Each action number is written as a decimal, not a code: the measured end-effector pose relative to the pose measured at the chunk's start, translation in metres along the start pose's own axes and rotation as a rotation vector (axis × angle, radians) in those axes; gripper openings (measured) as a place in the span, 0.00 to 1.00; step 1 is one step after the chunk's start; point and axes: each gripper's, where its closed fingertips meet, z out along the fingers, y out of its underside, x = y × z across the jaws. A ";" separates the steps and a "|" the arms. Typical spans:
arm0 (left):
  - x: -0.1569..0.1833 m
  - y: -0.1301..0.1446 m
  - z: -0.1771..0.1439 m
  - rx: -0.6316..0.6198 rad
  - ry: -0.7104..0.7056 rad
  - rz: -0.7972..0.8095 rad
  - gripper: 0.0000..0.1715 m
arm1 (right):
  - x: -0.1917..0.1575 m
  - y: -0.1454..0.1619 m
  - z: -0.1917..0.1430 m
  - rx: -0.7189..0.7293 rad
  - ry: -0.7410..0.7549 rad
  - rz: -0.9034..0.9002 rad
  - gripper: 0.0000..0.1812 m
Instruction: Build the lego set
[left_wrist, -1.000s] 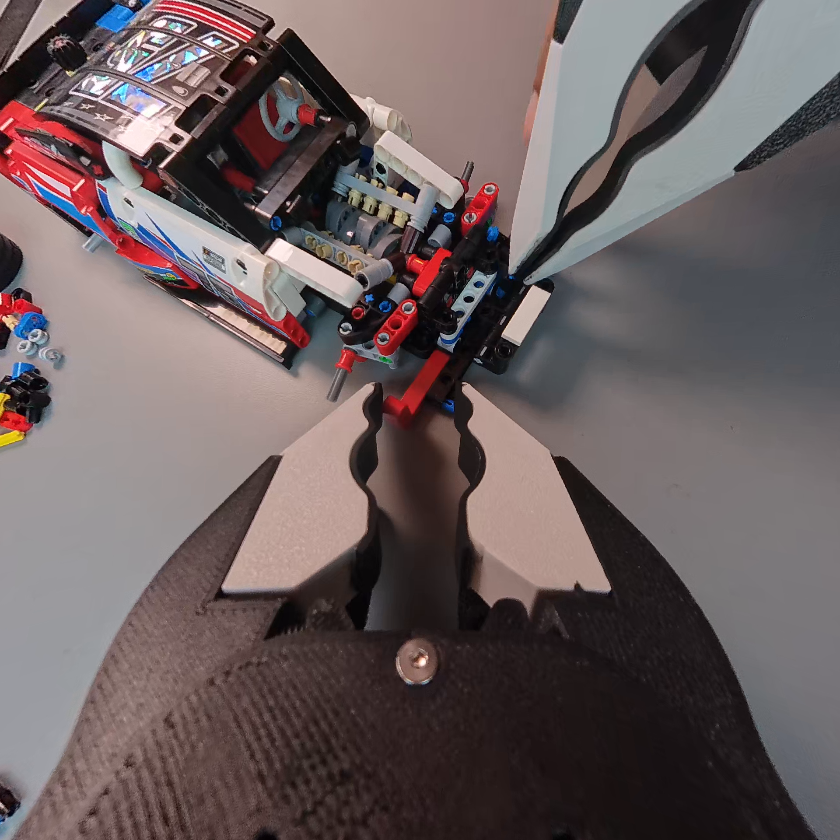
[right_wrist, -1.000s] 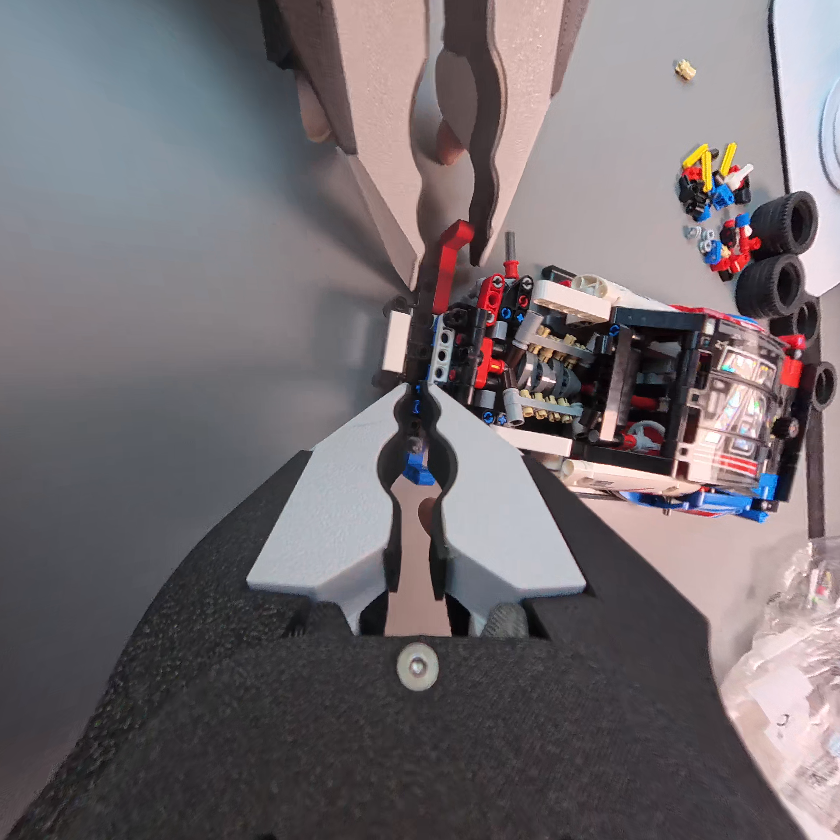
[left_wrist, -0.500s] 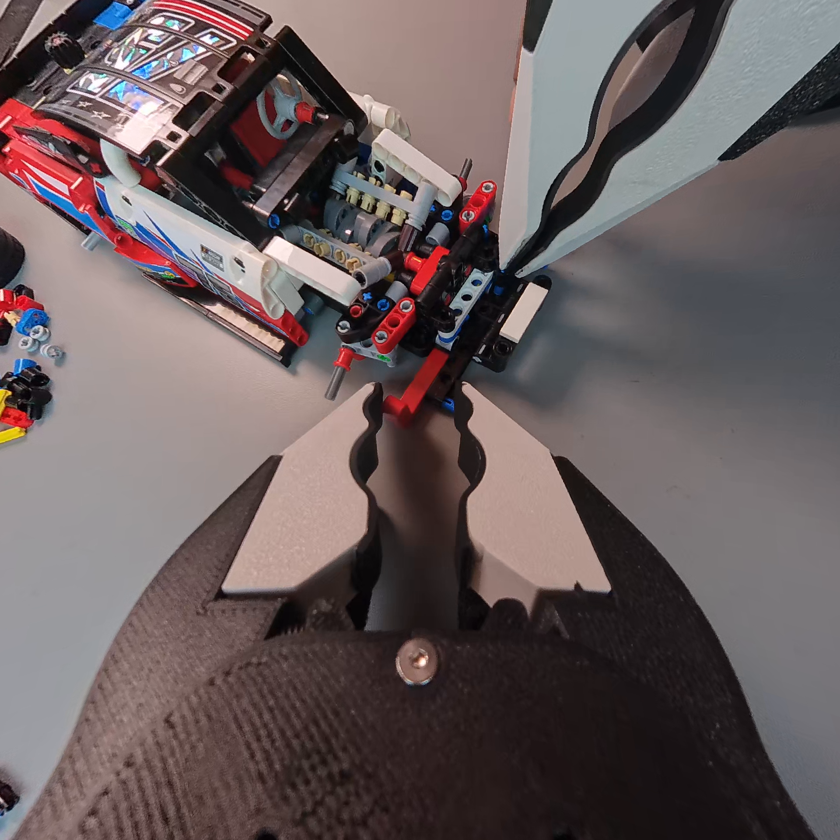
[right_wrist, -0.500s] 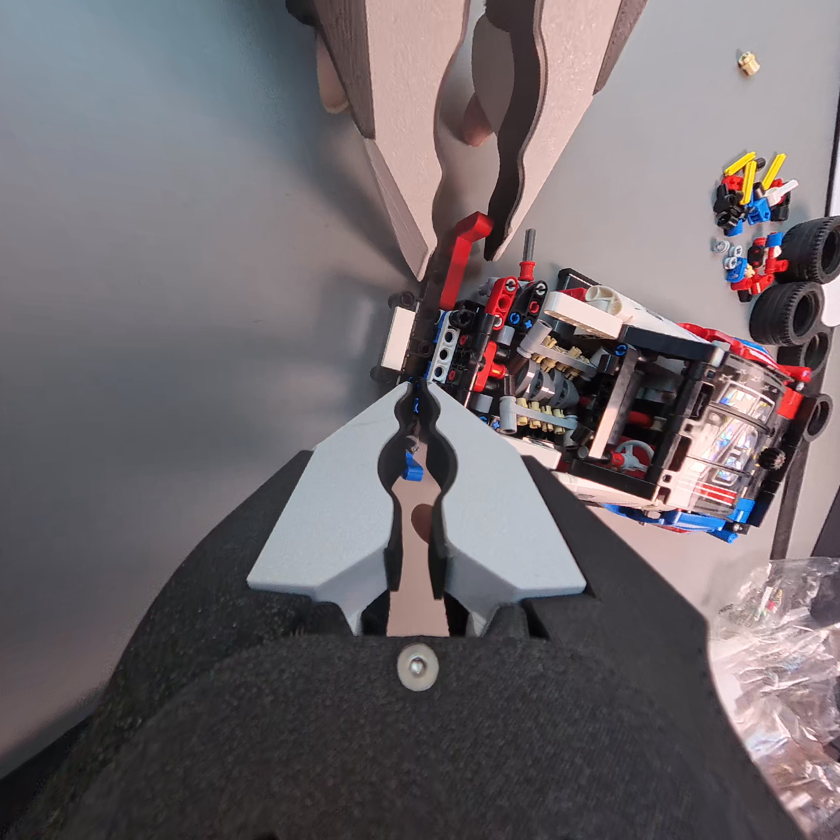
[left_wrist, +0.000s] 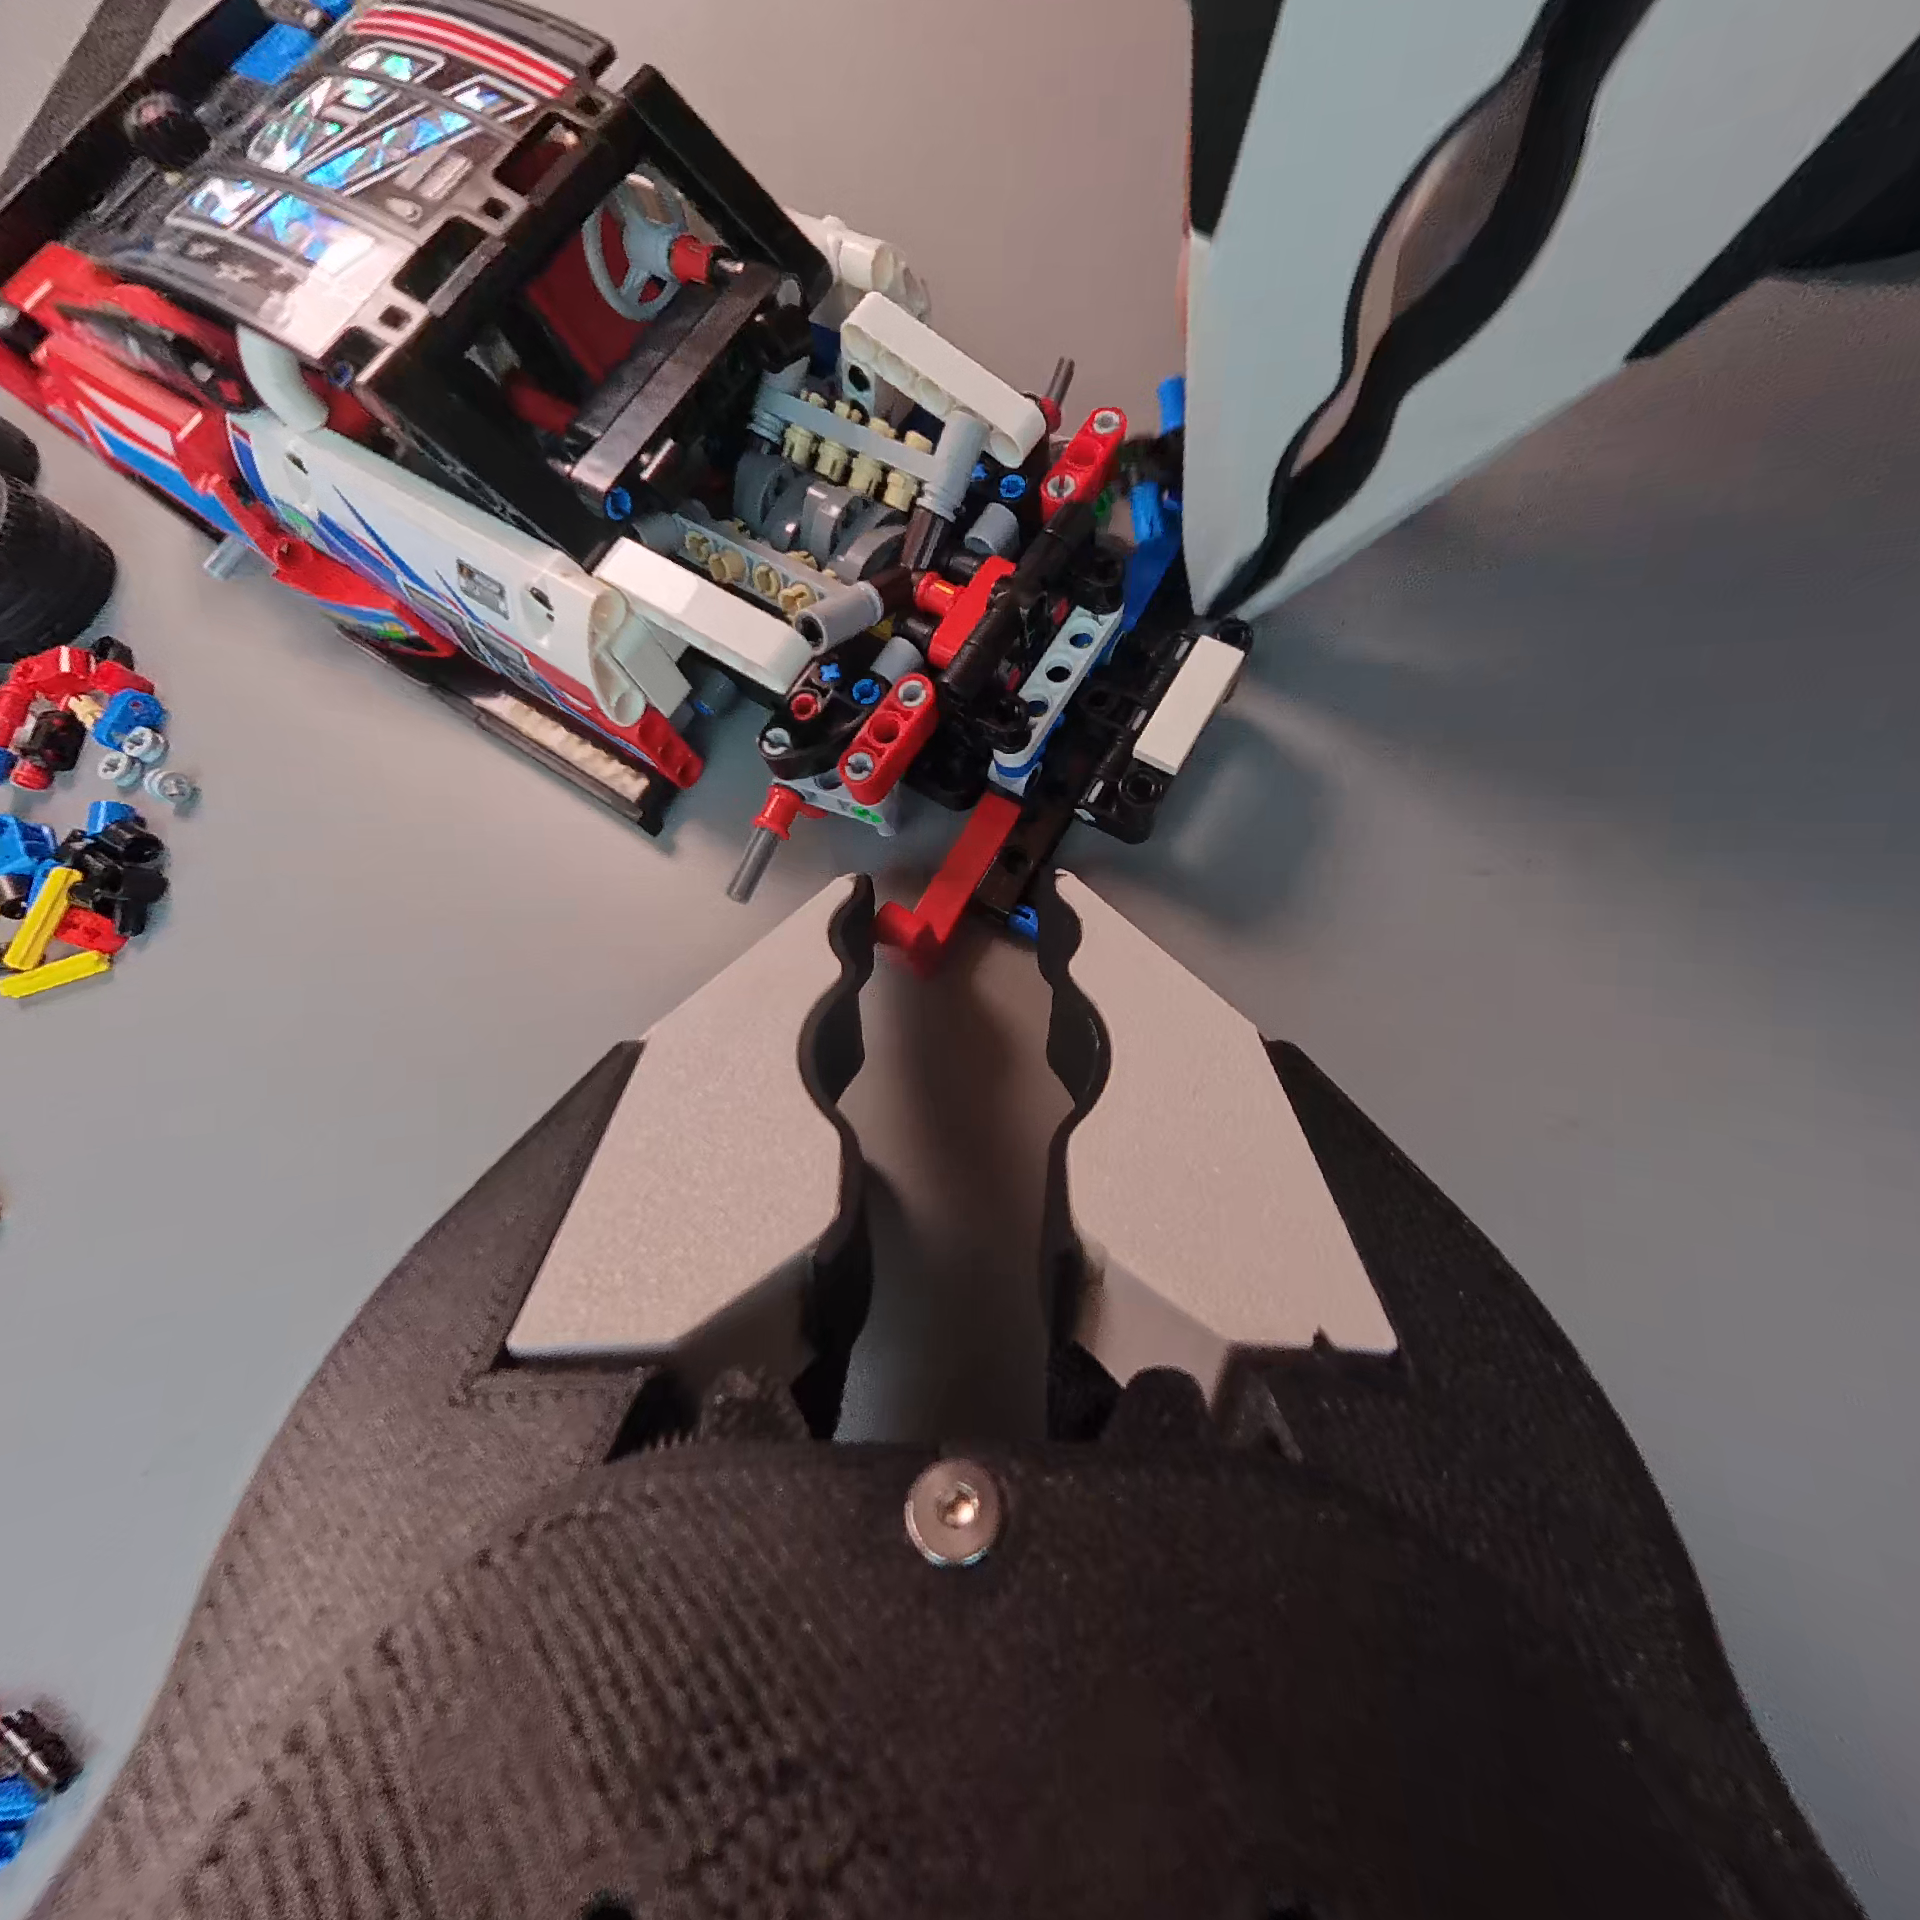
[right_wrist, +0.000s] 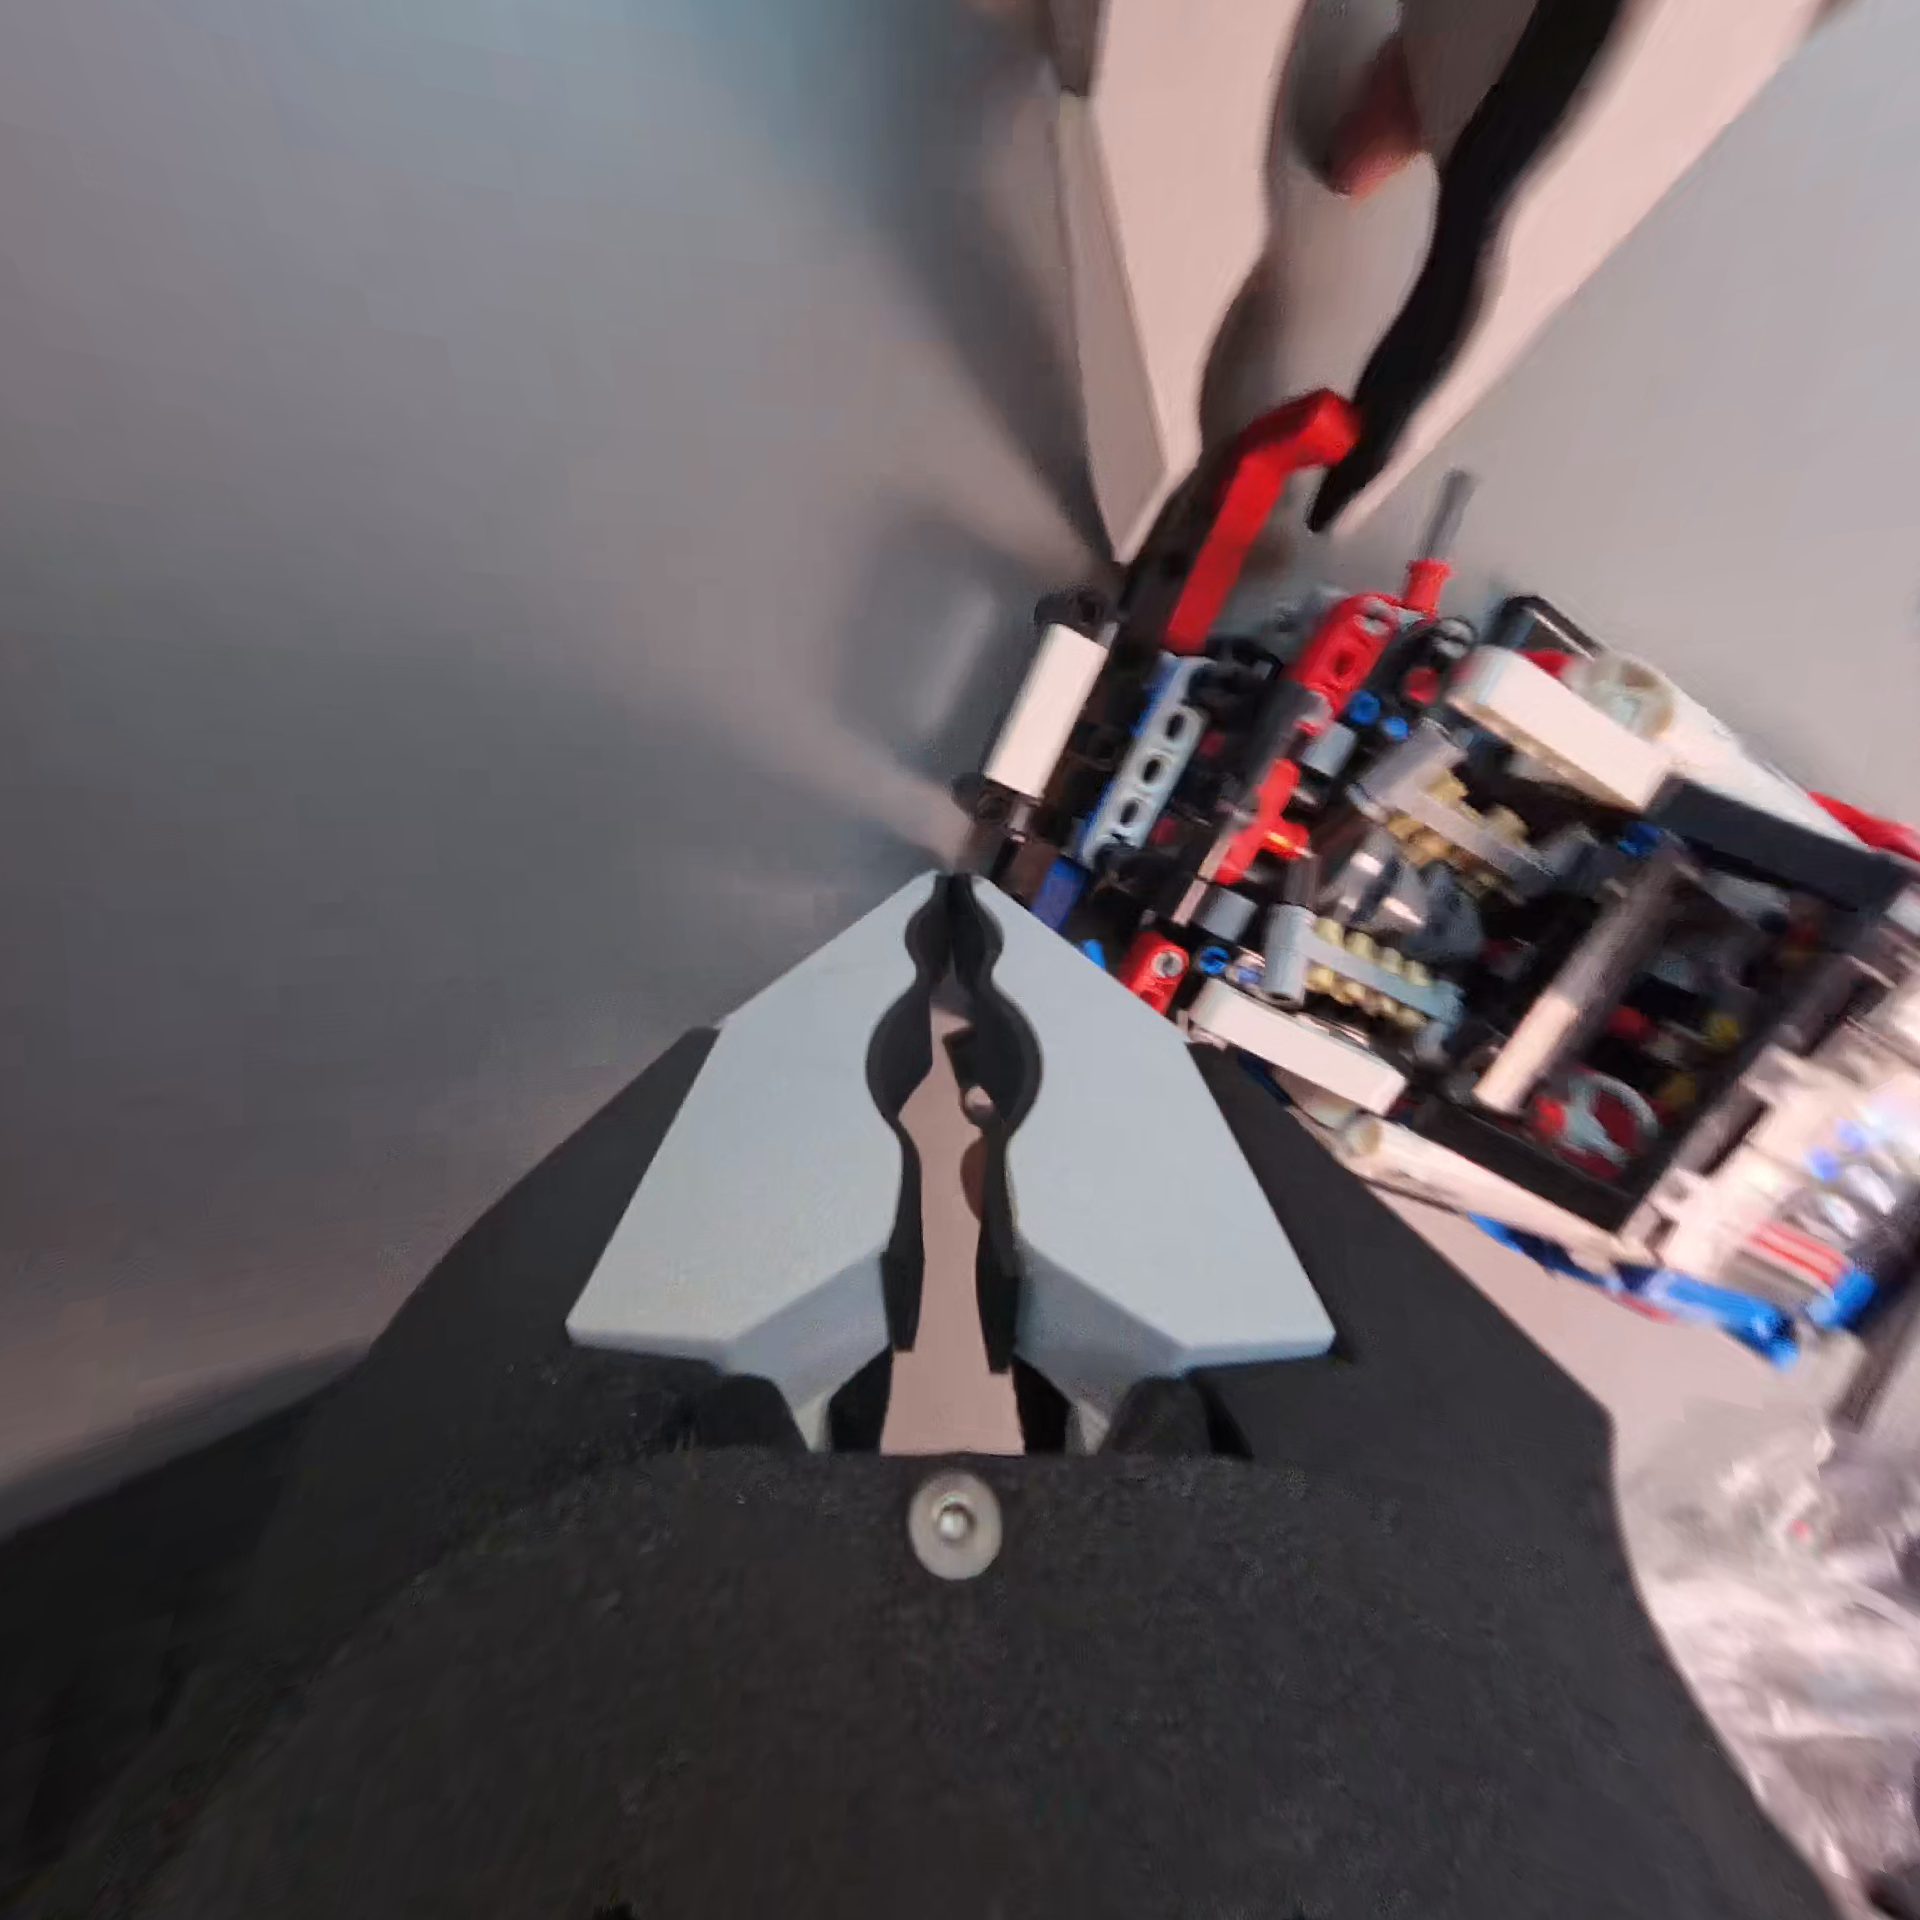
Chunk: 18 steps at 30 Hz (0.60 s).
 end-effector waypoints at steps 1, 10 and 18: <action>0.000 0.000 0.000 -0.003 -0.001 0.008 0.18 | 0.010 -0.001 -0.004 0.010 0.057 0.011 0.00; 0.001 0.000 -0.001 0.008 0.025 -0.015 0.18 | 0.024 -0.012 -0.038 0.261 0.005 0.217 0.00; 0.002 0.001 -0.002 0.011 0.029 -0.015 0.18 | 0.010 0.015 -0.036 0.270 0.116 0.387 0.13</action>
